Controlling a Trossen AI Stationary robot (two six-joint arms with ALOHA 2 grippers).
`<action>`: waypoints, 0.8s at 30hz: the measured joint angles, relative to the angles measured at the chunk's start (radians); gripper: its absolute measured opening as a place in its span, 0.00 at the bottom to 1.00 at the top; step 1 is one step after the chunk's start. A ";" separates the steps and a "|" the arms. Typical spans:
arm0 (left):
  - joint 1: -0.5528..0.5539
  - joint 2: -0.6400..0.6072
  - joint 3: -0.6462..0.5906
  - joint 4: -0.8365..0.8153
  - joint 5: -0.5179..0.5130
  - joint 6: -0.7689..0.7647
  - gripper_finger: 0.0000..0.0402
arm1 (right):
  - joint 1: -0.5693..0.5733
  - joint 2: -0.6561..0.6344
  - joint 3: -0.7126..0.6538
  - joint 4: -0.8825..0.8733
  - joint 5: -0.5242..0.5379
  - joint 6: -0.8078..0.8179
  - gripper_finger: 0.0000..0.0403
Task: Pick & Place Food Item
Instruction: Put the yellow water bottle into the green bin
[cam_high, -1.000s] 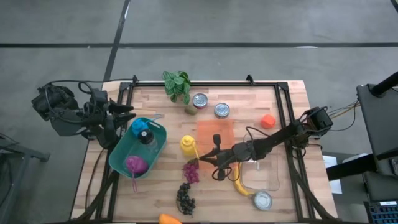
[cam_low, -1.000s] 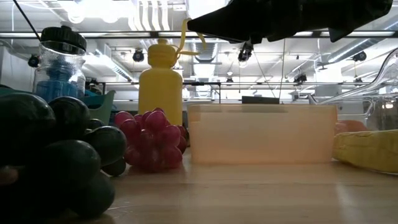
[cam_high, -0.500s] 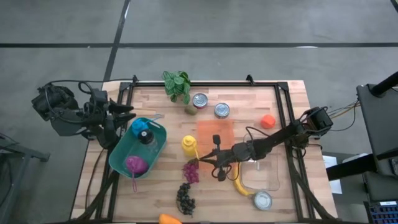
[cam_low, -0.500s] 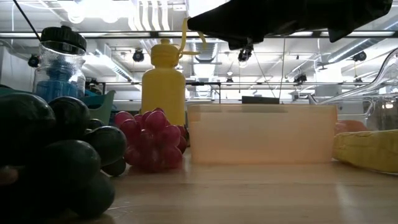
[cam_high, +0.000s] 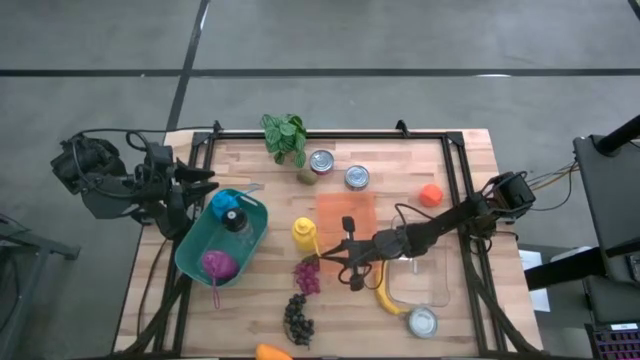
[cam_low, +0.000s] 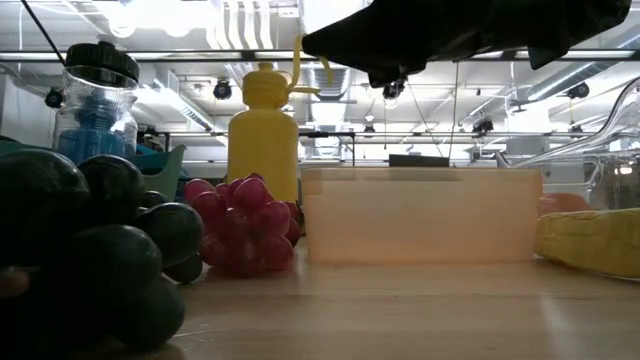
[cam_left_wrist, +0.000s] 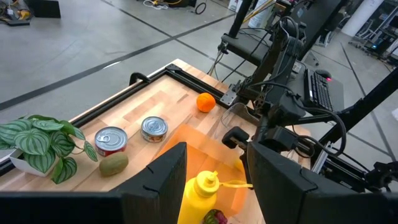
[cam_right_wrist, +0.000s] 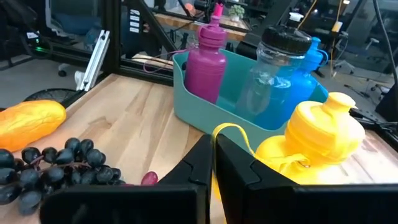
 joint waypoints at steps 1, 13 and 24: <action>0.000 0.000 0.000 0.000 0.000 0.000 0.43 | 0.000 0.000 0.000 0.006 0.000 0.001 0.06; 0.000 0.000 0.000 0.000 0.000 0.000 0.43 | 0.004 -0.004 0.000 0.020 0.019 -0.010 0.39; 0.000 0.000 0.000 0.000 0.000 0.000 0.43 | 0.107 -0.110 -0.096 0.020 0.289 -0.036 0.47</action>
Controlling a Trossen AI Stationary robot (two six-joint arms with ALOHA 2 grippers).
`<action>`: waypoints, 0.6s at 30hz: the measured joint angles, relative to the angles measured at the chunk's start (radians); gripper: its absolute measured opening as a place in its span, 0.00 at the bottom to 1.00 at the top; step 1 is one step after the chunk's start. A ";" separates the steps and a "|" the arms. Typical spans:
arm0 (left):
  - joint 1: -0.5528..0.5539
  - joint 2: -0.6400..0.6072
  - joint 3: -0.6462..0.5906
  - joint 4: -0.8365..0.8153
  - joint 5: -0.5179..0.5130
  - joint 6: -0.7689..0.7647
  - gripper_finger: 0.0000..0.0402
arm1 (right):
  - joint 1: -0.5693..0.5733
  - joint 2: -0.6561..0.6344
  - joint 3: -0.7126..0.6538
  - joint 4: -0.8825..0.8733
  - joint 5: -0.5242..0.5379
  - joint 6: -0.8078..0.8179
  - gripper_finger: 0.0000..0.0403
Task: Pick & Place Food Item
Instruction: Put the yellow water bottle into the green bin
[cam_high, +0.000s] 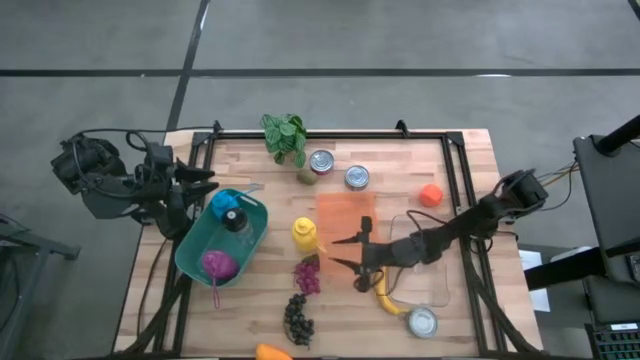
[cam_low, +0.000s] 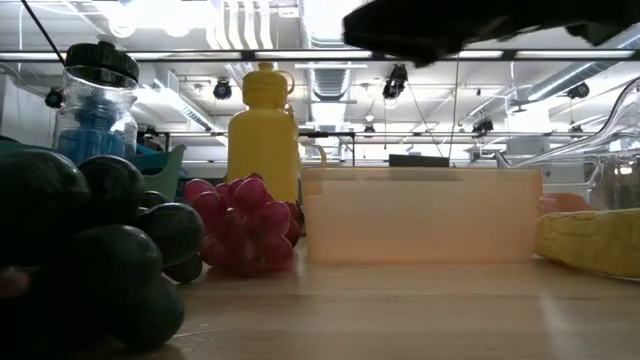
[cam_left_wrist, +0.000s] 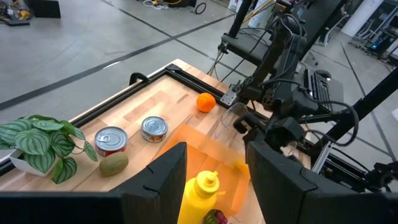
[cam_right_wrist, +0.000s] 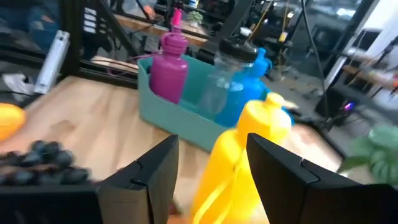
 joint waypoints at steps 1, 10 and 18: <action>0.000 0.000 0.000 0.000 0.000 0.000 0.43 | 0.007 -0.023 -0.025 0.000 -0.003 0.033 0.47; 0.000 0.000 0.000 0.000 0.000 0.000 0.43 | 0.073 -0.292 -0.246 0.012 -0.041 0.110 0.47; 0.000 0.000 0.000 0.000 0.000 0.000 0.43 | 0.075 -0.509 -0.378 0.005 -0.111 0.140 0.47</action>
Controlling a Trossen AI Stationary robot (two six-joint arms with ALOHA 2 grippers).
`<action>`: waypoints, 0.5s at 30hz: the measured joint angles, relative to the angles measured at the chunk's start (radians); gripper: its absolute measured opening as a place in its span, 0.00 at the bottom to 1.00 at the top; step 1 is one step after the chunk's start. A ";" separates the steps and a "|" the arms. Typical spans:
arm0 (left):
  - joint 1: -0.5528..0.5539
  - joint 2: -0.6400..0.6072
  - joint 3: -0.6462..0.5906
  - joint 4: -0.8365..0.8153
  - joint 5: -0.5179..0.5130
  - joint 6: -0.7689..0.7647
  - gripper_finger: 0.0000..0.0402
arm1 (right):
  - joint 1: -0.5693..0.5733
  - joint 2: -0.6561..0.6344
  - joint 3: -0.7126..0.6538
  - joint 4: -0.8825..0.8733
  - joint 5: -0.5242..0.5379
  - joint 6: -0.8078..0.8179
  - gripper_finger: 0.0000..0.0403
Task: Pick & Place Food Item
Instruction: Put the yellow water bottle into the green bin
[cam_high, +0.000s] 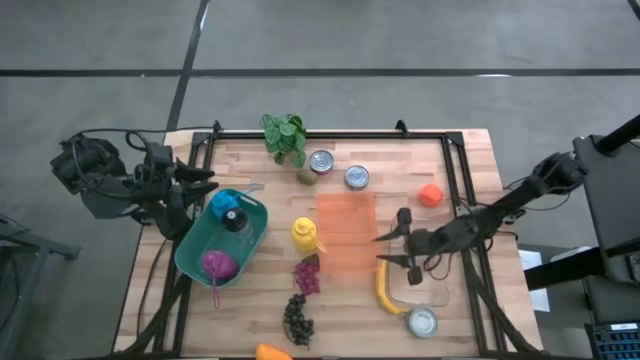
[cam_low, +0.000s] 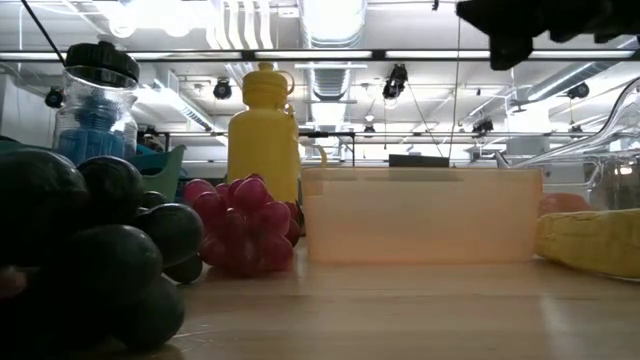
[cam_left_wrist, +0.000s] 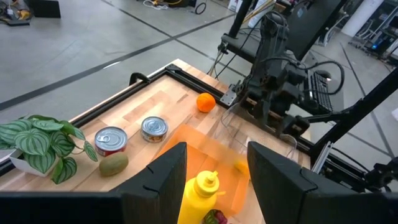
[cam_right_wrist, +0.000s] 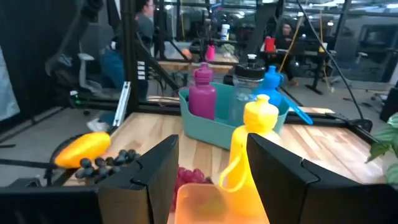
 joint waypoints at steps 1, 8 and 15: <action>0.000 0.000 0.000 0.000 0.000 0.000 0.43 | 0.000 -0.017 -0.007 0.003 -0.002 0.000 0.47; 0.000 0.000 0.000 0.000 0.000 0.000 0.43 | -0.001 -0.101 -0.057 0.004 -0.039 0.003 0.47; 0.000 0.000 0.000 0.000 0.000 0.000 0.43 | 0.001 -0.110 -0.061 0.001 -0.053 0.000 0.47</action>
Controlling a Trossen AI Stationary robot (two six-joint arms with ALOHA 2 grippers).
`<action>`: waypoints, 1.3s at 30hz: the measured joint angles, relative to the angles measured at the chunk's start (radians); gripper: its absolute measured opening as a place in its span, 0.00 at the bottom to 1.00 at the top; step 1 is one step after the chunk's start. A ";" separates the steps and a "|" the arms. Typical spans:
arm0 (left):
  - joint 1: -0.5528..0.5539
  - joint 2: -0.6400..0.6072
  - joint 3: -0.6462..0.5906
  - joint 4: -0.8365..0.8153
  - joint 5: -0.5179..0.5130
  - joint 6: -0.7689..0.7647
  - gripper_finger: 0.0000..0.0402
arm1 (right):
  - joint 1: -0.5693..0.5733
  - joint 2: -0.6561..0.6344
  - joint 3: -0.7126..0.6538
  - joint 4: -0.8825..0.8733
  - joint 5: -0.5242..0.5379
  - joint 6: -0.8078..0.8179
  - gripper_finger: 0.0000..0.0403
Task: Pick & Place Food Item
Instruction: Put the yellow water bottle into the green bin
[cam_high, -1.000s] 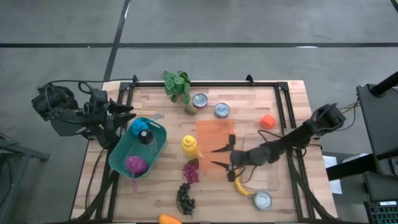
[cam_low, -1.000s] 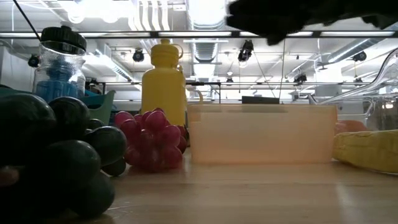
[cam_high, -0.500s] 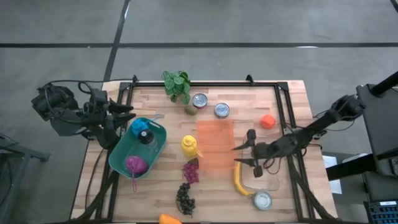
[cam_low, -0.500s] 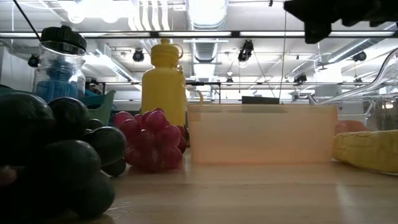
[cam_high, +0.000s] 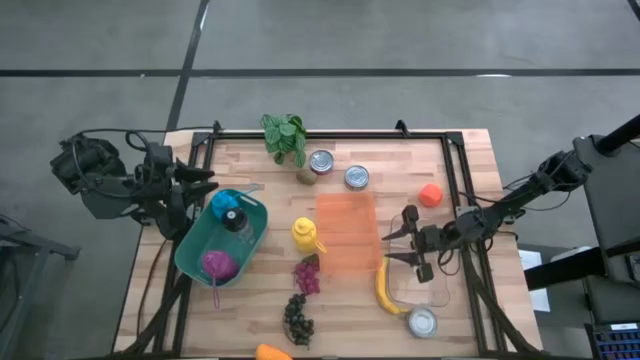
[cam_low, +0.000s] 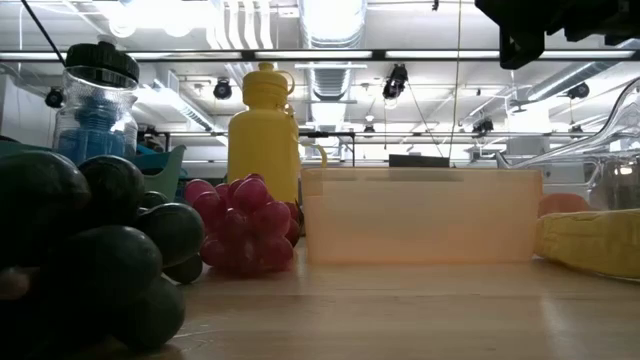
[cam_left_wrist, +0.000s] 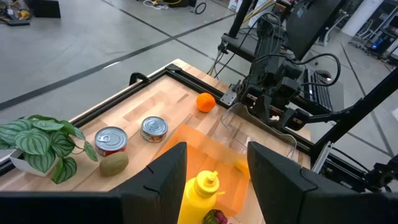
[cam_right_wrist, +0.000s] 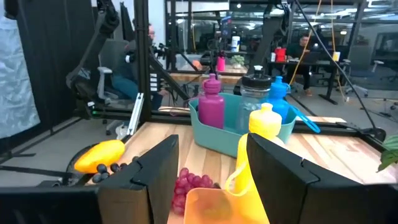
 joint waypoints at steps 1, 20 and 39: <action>0.000 0.000 0.000 0.000 0.000 0.000 0.43 | 0.000 0.001 0.001 -0.001 0.000 -0.001 0.47; 0.000 0.000 0.000 0.000 0.000 0.000 0.43 | 0.000 0.001 0.001 -0.007 0.001 -0.001 0.47; 0.000 0.000 0.000 0.010 0.051 0.000 0.43 | 0.000 0.001 0.002 -0.007 0.002 -0.001 0.47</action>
